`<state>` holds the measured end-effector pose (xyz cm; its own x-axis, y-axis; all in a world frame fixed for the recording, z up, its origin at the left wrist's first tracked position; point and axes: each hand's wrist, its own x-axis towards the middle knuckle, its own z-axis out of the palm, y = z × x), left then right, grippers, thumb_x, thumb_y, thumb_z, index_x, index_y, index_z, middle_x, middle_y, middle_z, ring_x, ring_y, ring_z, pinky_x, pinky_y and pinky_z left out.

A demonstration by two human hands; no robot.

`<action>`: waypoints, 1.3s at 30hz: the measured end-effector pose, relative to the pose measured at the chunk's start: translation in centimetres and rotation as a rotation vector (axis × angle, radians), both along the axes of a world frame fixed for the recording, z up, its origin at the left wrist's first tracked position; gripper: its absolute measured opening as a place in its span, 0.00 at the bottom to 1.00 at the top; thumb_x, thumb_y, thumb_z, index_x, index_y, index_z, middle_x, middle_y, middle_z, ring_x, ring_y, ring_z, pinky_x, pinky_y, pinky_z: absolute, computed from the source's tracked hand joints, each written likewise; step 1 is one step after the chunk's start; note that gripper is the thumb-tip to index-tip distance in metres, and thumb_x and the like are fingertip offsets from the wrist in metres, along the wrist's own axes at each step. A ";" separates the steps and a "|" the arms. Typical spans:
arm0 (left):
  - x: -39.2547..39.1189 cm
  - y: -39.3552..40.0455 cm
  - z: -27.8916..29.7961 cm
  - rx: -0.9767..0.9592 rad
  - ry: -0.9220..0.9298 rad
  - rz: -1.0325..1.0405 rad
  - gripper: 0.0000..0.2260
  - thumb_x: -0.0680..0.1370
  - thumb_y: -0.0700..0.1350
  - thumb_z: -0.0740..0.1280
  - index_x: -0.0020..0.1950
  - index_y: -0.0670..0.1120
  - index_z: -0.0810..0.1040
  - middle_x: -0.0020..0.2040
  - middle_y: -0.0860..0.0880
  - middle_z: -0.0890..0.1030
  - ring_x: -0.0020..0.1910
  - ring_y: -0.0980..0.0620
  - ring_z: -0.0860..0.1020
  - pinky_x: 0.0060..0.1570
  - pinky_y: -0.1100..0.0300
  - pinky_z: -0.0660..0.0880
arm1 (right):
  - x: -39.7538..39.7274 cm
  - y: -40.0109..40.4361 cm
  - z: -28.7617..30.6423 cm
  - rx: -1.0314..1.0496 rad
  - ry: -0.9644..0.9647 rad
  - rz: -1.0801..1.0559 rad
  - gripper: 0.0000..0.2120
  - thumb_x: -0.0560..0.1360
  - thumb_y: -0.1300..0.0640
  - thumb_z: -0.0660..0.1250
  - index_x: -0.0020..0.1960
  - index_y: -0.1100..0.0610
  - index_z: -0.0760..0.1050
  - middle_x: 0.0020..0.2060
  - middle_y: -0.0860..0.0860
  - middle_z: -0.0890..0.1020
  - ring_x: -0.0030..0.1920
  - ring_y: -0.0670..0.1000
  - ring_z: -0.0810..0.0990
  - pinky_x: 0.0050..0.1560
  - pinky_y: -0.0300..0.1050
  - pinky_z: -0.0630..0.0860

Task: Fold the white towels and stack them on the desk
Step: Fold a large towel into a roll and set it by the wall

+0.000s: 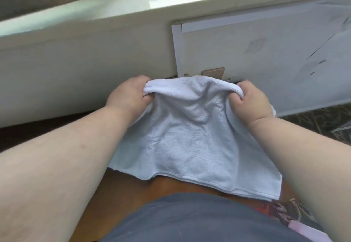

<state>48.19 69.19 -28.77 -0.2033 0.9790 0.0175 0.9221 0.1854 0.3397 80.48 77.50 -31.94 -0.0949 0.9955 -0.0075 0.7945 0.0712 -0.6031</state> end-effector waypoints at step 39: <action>-53.0 -44.5 14.6 0.051 0.633 0.196 0.12 0.78 0.54 0.61 0.58 0.50 0.74 0.49 0.44 0.76 0.42 0.39 0.76 0.38 0.51 0.68 | -53.5 -24.4 13.3 0.495 -0.373 0.691 0.15 0.76 0.40 0.58 0.45 0.51 0.69 0.31 0.51 0.71 0.34 0.59 0.71 0.33 0.47 0.66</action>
<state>-4.84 24.74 -14.19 -0.3125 0.9197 0.2376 0.8974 0.3679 -0.2436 26.96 53.14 -18.64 -0.7449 0.6170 0.2537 0.6165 0.7820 -0.0918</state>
